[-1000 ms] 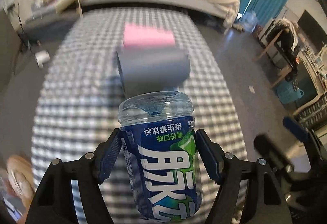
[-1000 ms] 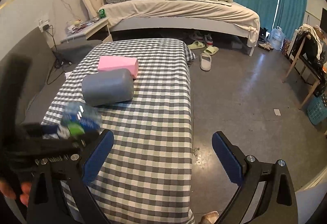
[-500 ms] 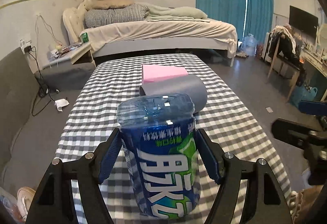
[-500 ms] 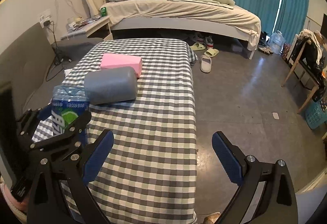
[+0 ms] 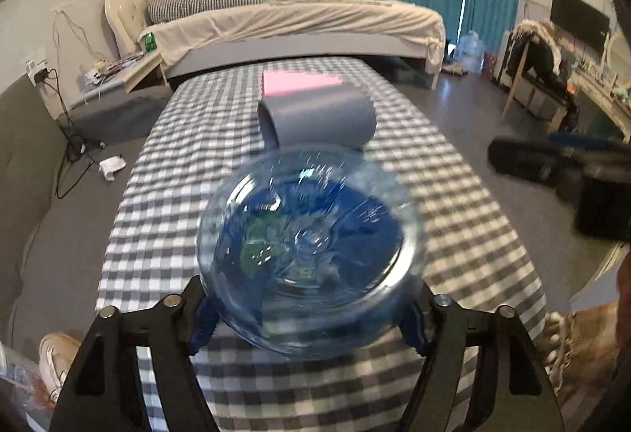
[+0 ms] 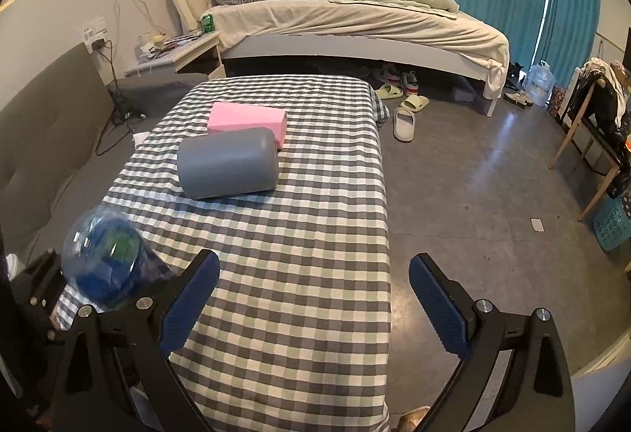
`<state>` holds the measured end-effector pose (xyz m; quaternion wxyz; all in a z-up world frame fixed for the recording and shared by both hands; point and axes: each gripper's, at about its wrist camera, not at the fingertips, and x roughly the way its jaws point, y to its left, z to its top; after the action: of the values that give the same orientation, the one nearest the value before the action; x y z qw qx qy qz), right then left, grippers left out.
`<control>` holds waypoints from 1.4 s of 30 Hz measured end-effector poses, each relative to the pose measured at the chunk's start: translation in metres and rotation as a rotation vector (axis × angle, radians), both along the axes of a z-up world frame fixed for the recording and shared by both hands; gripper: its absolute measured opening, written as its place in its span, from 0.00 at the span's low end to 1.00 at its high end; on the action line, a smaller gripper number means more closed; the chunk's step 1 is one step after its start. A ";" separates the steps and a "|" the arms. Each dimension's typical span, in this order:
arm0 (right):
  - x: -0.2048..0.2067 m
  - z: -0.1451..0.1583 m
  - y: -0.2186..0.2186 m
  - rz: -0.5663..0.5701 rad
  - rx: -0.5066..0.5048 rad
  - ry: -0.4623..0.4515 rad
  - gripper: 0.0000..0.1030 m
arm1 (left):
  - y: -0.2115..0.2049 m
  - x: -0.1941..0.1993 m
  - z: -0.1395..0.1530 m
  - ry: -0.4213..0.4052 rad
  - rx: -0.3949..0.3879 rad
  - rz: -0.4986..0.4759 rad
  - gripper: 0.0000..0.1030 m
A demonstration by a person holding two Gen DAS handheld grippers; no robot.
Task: Flip cup upside down
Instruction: 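Rotate the held bottle upright with the left tool, then lower the bottle onto the tablecloth and open the left tool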
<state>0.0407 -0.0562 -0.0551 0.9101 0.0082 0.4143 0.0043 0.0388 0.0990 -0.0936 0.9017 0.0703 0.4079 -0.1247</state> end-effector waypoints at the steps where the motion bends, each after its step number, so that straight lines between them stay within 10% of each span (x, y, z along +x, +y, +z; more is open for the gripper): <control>1: 0.000 0.000 0.000 0.000 0.002 0.000 0.94 | 0.001 -0.001 -0.003 0.013 0.001 0.002 0.76; 26: 0.001 -0.006 -0.001 0.002 0.001 0.025 0.94 | -0.008 0.053 -0.028 0.047 -0.020 -0.008 0.67; 42: -0.010 0.003 0.006 0.027 0.053 -0.028 0.94 | 0.023 0.008 -0.013 0.081 -0.123 0.041 0.83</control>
<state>0.0309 -0.0505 -0.0525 0.9151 0.0267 0.4013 0.0274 0.0466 0.1215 -0.1063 0.8895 0.0012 0.4369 -0.1339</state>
